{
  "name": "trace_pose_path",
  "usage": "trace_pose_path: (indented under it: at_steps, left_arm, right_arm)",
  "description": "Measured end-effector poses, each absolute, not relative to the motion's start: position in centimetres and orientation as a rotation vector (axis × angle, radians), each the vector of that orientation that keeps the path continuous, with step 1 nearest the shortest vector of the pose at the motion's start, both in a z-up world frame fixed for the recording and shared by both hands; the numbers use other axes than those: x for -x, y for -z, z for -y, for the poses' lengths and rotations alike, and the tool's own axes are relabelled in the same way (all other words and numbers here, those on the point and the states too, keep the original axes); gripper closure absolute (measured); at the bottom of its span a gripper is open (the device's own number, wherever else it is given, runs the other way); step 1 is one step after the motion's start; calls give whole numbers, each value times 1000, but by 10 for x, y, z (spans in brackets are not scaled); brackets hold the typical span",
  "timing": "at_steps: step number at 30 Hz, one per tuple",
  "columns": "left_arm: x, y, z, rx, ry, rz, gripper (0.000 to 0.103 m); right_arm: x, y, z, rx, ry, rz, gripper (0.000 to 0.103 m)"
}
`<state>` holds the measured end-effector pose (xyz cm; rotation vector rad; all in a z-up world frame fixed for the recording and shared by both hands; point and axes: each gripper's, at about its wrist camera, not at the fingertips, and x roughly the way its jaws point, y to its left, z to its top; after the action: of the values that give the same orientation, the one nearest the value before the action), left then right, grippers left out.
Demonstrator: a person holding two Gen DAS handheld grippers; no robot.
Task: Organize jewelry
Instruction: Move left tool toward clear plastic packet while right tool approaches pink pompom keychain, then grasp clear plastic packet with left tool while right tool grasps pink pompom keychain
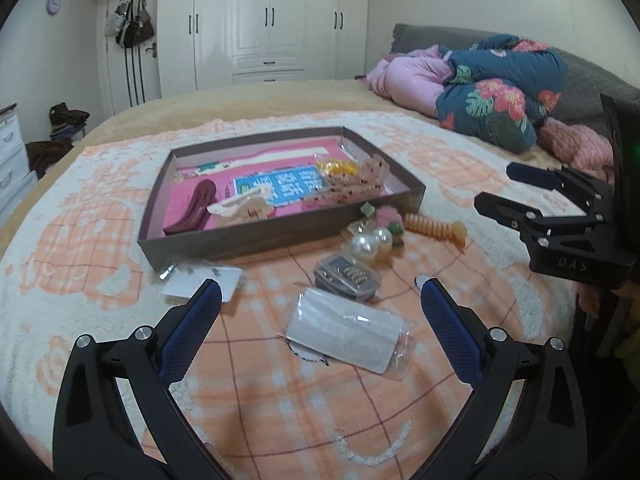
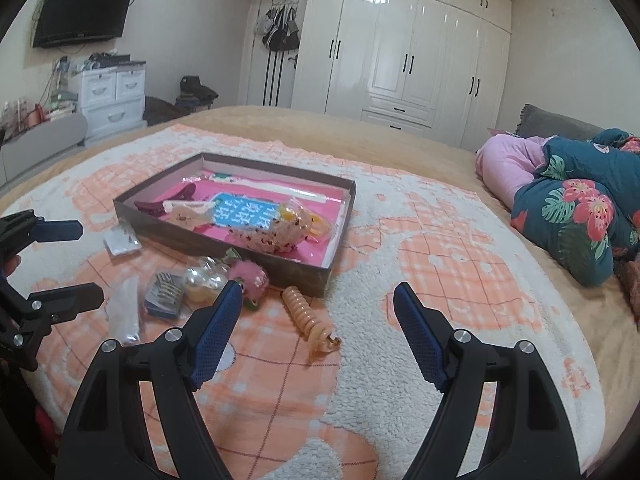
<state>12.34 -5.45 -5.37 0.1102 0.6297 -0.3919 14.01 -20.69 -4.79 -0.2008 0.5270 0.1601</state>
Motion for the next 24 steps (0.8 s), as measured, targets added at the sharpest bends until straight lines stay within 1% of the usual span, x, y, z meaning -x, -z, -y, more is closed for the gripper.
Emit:
trace_pose_path:
  at_steps: [9,10,24]
  left_arm:
    - [-130,73,64,-139,431,-688,12]
    - [-131,76,65,-143,435,-695,12]
    - [-141,93,75,-166,460,-750,12]
  right_arm:
    - [-155,67,190,320,-182,-567,28]
    - [-158,70,187,331,-188,-573,29]
    - [-186,94,169,423,-227,-648,29]
